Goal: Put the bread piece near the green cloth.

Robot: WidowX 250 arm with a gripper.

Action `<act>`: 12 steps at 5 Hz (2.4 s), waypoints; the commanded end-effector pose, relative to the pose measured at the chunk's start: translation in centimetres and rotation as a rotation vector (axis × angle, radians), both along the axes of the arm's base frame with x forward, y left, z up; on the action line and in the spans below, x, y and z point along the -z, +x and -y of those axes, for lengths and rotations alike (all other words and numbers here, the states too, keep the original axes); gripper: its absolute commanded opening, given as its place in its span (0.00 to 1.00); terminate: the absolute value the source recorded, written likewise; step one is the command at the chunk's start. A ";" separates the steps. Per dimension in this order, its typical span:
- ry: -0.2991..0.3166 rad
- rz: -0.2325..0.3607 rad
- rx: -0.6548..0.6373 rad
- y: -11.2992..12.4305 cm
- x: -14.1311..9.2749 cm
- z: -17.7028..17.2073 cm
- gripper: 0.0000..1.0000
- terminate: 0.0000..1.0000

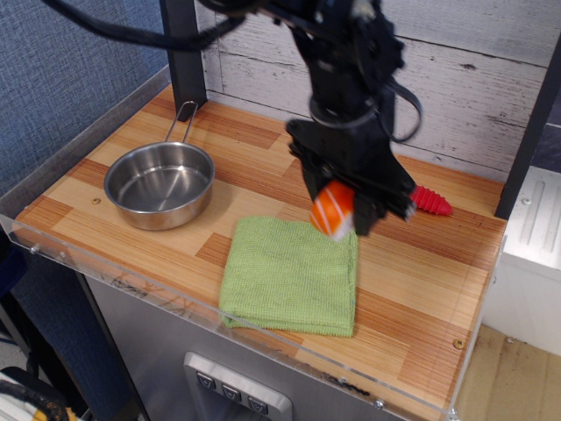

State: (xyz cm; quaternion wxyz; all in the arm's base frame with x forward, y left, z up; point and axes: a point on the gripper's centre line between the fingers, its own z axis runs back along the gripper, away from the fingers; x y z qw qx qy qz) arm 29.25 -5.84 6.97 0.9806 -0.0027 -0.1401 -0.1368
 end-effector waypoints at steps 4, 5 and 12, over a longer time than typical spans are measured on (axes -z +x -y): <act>0.051 -0.061 0.148 -1.8 4.2 3.1 0.00 0.00; 0.048 -0.086 0.159 -1.6 5.1 3.4 0.00 0.00; -0.066 0.138 0.064 -0.3 -3.5 1.5 1.00 0.00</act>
